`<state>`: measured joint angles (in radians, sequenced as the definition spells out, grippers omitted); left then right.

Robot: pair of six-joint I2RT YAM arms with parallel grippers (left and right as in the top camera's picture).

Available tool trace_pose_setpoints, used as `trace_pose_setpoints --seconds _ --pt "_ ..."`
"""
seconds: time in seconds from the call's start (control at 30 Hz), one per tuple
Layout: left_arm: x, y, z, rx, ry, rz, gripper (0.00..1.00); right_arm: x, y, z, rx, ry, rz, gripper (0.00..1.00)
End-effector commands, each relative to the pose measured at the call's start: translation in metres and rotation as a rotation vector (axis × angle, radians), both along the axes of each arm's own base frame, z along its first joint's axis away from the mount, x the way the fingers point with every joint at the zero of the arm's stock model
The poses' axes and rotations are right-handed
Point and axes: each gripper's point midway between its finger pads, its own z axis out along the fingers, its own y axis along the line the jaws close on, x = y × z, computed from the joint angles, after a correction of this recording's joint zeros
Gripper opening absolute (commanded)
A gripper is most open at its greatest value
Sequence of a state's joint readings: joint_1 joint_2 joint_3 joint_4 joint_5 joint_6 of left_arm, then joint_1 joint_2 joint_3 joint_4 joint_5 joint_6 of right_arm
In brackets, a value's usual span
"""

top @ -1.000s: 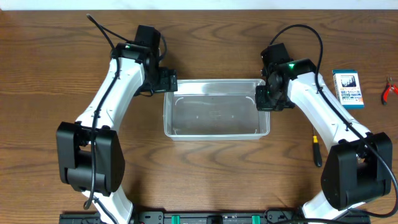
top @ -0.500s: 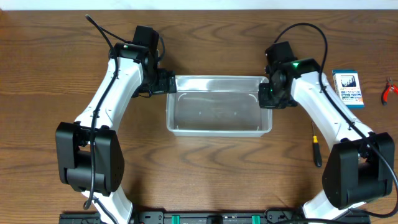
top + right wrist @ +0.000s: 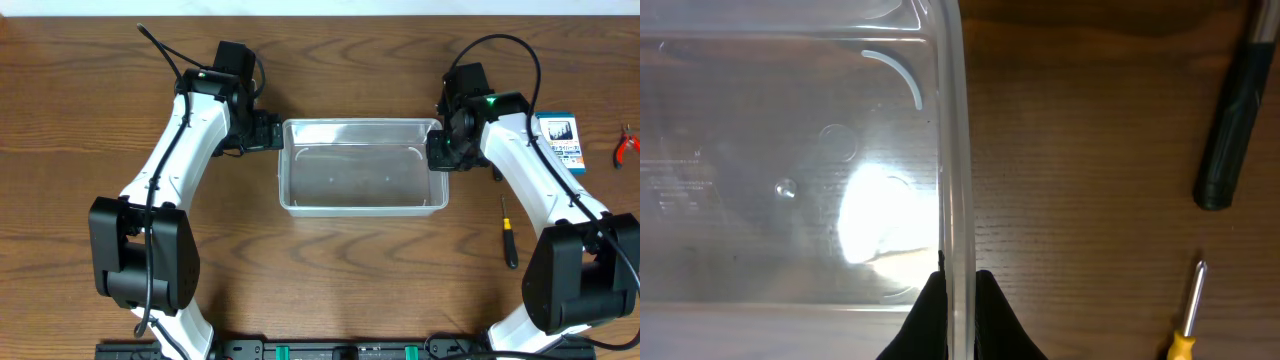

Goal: Pack container

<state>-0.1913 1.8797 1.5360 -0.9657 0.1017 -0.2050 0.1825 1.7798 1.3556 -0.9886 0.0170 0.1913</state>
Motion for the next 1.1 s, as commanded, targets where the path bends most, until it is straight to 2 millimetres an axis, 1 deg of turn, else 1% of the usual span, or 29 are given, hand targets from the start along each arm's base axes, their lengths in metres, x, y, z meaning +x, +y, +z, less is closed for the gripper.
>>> trace_pose_setpoints --seconds 0.0,0.27,0.6,1.07 --pt "0.004 0.002 0.015 0.006 -0.043 -0.02 0.98 0.0 -0.003 0.003 -0.014 -0.01 0.053 0.01" --pt "0.004 0.002 0.015 0.007 -0.043 -0.024 0.98 0.001 -0.003 0.003 -0.014 -0.014 0.065 0.01" --pt "0.004 0.002 0.015 0.007 -0.043 -0.023 0.98 0.001 -0.001 0.003 0.002 -0.013 -0.004 0.01" --pt "0.002 0.002 0.015 0.008 -0.035 -0.023 0.98 -0.001 0.013 0.003 0.012 -0.015 -0.022 0.01"
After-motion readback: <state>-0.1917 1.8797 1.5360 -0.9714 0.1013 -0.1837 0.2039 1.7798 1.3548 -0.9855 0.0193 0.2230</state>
